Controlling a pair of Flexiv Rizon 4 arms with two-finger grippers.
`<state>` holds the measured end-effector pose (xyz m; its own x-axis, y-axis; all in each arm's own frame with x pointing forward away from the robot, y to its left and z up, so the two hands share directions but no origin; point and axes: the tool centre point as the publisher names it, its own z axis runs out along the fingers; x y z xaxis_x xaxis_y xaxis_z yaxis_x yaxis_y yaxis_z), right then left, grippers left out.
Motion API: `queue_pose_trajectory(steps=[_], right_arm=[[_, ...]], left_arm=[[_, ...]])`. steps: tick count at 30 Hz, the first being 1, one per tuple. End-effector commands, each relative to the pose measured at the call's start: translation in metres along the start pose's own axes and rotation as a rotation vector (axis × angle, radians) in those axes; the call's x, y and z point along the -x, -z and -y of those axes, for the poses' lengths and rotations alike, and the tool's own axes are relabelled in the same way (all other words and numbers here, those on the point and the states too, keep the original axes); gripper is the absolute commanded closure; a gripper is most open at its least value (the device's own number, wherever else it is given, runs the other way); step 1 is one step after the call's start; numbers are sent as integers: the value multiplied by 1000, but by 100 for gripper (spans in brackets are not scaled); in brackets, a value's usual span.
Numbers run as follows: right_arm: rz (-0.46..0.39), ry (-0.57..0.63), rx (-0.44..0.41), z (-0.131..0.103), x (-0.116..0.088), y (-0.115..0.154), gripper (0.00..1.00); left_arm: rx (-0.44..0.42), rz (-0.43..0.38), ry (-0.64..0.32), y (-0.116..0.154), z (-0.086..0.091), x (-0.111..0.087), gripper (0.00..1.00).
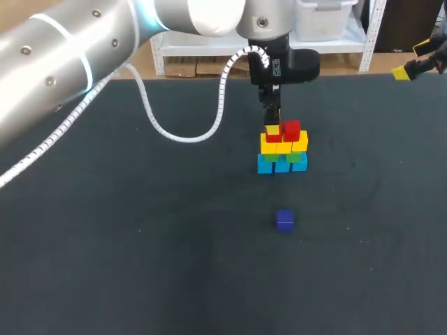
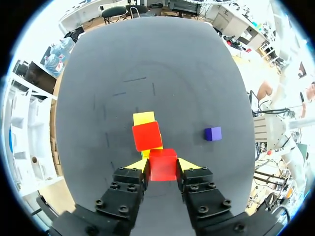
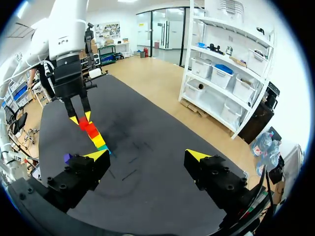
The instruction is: Place the blue cubes, place green cubes on the blue cubes, place the yellow cubes on the green cubes, then place the red cubes on the yellow cubes, and place purple cube on the red cubes.
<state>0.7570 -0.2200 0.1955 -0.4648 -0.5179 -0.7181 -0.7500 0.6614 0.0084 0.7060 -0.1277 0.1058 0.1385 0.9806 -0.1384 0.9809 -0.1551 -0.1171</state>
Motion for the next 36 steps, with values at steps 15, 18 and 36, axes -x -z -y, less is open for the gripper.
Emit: queue_pose_trajectory(steps=[15, 18, 36], right_arm=[[3, 1, 5, 1, 0, -1, 0], [3, 1, 5, 1, 0, -1, 0], [3, 1, 5, 1, 0, -1, 0]], left_arm=[[-32, -23, -12, -1, -2, 3, 0], [-34, -23, -11, -2, -2, 2, 0], [-47, -13, 10, -10, -7, -6, 13]])
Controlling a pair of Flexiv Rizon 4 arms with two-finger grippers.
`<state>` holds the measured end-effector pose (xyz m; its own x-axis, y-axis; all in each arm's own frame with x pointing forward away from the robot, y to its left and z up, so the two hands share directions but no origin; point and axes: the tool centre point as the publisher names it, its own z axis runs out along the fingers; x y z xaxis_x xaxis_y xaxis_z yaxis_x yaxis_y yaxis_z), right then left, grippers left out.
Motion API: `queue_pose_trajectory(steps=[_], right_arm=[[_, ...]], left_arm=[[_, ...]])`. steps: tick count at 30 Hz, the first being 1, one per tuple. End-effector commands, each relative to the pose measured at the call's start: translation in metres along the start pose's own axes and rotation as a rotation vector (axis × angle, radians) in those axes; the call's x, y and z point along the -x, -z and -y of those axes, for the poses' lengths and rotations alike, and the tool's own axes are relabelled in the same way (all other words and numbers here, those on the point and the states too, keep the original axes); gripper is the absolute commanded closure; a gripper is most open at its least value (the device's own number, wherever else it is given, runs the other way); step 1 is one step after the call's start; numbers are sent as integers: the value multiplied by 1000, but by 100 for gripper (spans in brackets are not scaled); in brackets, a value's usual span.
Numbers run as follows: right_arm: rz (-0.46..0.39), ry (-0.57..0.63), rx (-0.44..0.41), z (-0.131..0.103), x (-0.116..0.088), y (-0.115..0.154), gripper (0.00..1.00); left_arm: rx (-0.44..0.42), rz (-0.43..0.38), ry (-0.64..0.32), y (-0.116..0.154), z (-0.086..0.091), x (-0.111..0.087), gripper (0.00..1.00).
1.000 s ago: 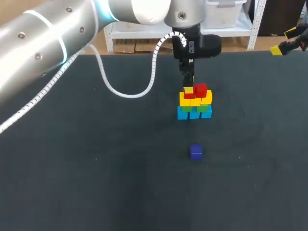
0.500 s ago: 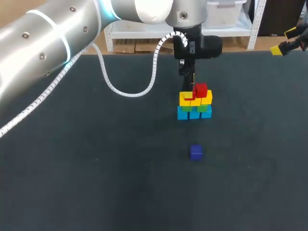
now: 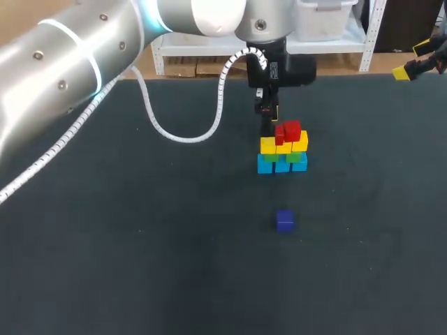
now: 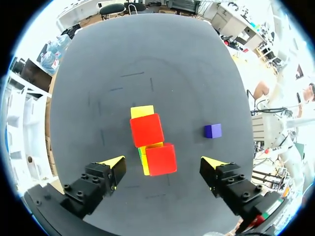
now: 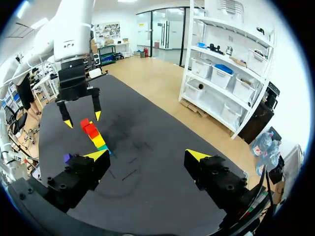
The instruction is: Place the blue cubes, place green cubes on the blue cubes, place the yellow cubes on the green cubes, then place the red cubes on the yellow cubes, and place purple cube on the red cubes.
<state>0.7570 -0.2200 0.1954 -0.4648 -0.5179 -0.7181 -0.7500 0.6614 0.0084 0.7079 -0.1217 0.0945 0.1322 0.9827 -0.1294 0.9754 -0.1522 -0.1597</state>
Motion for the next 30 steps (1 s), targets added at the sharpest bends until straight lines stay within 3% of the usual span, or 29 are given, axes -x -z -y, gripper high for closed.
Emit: queue_pose_trajectory(steps=[1, 6, 7, 8, 9, 16, 20, 22, 23, 24, 30], right_arm=[[3, 1, 5, 1, 0, -1, 0], [3, 1, 5, 1, 0, -1, 0], [3, 1, 5, 1, 0, -1, 0], [3, 1, 5, 1, 0, -1, 0], [3, 1, 5, 1, 0, -1, 0], [3, 1, 5, 1, 0, -1, 0], [3, 1, 5, 1, 0, -1, 0], [3, 1, 5, 1, 0, -1, 0], [3, 1, 5, 1, 0, -1, 0], [3, 1, 5, 1, 0, -1, 0], [3, 1, 5, 1, 0, -1, 0]], left_arm=[[-4, -5, 4, 0, -5, 1, 20], [-4, -13, 10, -3, -6, 2, 27], [-4, -15, 11, -4, -6, 3, 31], [-4, -16, 11, -4, -6, 3, 50], [-6, -16, 10, -5, -6, 3, 55], [-7, -25, 14, -8, -6, 4, 56], [-4, -29, 21, -9, -7, 5, 62], [-3, -28, 21, -8, -6, 6, 78], [-3, -28, 21, -8, -6, 6, 80], [-2, -28, 20, -8, -6, 7, 97], [-2, -29, 20, -7, -5, 7, 100]])
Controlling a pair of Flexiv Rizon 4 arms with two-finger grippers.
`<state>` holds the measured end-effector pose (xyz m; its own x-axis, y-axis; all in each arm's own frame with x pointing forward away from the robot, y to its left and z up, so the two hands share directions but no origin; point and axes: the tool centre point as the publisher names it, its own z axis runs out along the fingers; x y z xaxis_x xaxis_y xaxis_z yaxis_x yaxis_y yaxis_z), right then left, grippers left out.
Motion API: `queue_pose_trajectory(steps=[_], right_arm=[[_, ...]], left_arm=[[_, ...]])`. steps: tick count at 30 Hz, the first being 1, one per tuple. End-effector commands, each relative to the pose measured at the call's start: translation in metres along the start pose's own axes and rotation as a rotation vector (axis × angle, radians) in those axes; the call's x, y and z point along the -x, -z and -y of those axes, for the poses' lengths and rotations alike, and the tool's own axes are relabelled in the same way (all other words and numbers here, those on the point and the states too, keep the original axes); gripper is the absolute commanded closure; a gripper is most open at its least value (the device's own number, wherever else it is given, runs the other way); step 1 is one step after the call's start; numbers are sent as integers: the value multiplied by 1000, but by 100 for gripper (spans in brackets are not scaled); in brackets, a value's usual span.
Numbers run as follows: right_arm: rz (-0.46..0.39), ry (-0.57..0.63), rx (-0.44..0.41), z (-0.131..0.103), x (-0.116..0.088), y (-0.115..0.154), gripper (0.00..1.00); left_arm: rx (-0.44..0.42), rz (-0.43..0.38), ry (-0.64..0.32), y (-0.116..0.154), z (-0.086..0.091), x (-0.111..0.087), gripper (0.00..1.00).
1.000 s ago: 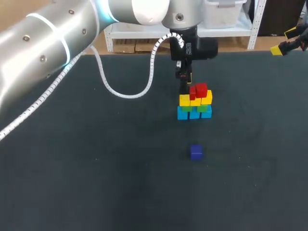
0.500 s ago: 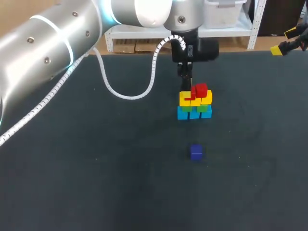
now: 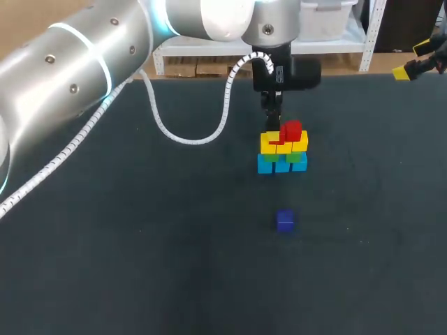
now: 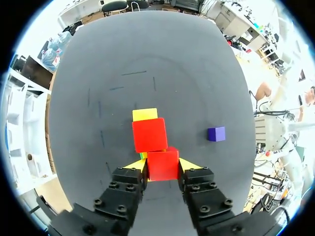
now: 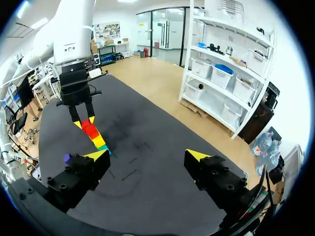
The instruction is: Place the blue cubes, place green cubes on the blue cubes, place the yellow cubes on the green cubes, then place the red cubes on the yellow cubes, and place purple cube on the red cubes.
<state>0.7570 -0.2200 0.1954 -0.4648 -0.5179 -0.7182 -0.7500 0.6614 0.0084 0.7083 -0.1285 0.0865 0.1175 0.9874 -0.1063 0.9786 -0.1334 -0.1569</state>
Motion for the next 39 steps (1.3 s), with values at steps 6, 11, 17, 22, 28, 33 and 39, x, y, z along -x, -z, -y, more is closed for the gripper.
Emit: queue_pose_trajectory(steps=[6, 11, 17, 22, 28, 33, 39], right_arm=[[3, 1, 5, 1, 0, -1, 0], [3, 1, 5, 1, 0, -1, 0], [3, 1, 5, 1, 0, -1, 0], [3, 1, 5, 1, 0, -1, 0], [3, 1, 5, 1, 0, -1, 0], [3, 1, 5, 1, 0, -1, 0], [3, 1, 5, 1, 0, -1, 0]], left_arm=[[-6, -12, 15, 2, -1, -1, 100], [9, 3, 41, 0, 0, -4, 100], [29, 27, 61, -1, 1, -5, 100], [35, 33, 76, -3, 1, -5, 100], [40, 37, 76, -4, 2, -3, 100], [43, 40, 77, -4, 2, -3, 100], [61, 51, 66, -3, 5, -3, 2]])
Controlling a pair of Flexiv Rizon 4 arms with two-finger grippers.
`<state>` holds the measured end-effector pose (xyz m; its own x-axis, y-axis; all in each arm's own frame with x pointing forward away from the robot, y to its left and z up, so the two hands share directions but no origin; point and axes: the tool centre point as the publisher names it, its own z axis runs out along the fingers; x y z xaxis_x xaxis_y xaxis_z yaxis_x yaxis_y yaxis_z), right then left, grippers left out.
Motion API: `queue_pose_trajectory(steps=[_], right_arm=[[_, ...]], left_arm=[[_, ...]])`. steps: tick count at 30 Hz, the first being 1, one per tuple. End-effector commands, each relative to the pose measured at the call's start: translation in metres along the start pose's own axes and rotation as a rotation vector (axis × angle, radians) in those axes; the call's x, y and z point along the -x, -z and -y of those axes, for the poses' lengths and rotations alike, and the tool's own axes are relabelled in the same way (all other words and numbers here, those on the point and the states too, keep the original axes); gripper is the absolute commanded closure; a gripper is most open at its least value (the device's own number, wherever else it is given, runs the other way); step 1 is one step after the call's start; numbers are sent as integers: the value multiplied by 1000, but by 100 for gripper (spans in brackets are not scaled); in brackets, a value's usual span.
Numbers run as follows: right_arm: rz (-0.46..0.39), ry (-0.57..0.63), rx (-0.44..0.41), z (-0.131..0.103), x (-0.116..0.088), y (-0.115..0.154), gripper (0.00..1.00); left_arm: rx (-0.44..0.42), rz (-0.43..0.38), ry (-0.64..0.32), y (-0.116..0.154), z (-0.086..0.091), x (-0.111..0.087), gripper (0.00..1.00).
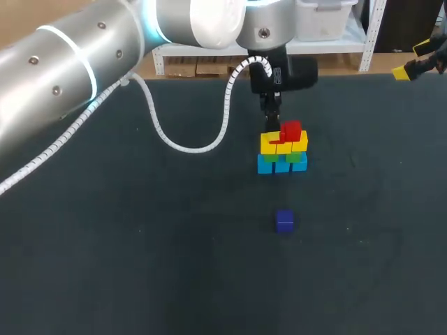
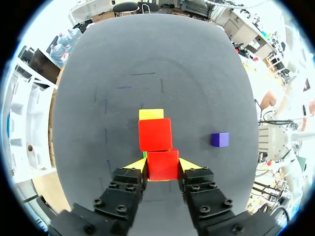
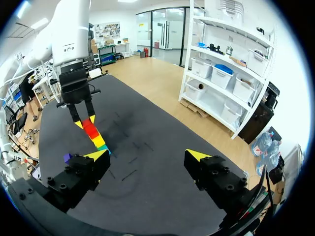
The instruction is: Place the blue cubes, place green cubes on the blue cubes, place the yellow cubes on the green cubes, then place the red cubes on the yellow cubes, and place purple cube on the red cubes.
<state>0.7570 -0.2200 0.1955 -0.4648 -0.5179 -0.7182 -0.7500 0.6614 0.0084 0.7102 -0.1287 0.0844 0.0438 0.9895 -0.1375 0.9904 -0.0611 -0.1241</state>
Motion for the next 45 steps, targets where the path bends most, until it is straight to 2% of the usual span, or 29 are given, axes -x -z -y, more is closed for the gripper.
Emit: queue_pose_trajectory(steps=[1, 7, 10, 15, 22, 25, 29, 35, 43, 45], right_arm=[[3, 1, 5, 1, 0, -1, 0], [3, 1, 5, 1, 0, -1, 0], [3, 1, 5, 1, 0, -1, 0], [3, 1, 5, 1, 0, -1, 0], [3, 1, 5, 1, 0, -1, 0], [3, 1, 5, 1, 0, -1, 0], [3, 1, 5, 1, 0, -1, 0], [3, 1, 5, 1, 0, -1, 0], [3, 1, 5, 1, 0, -1, 0], [3, 1, 5, 1, 0, -1, 0]], left_arm=[[22, 15, -2, -1, 7, -3, 0], [50, 22, 1, 2, 11, -5, 0], [89, -14, 6, 6, 16, -5, 0], [86, -69, -59, 8, 36, -4, 0], [57, -63, -55, 0, 72, -7, 0], [57, -49, -40, -5, 82, -9, 0], [72, -42, -2, -7, 85, -19, 0], [86, -53, 7, -7, 92, -22, 0], [3, -24, -63, -34, 99, -3, 0], [-6, -37, -67, -41, 103, -1, 0]])
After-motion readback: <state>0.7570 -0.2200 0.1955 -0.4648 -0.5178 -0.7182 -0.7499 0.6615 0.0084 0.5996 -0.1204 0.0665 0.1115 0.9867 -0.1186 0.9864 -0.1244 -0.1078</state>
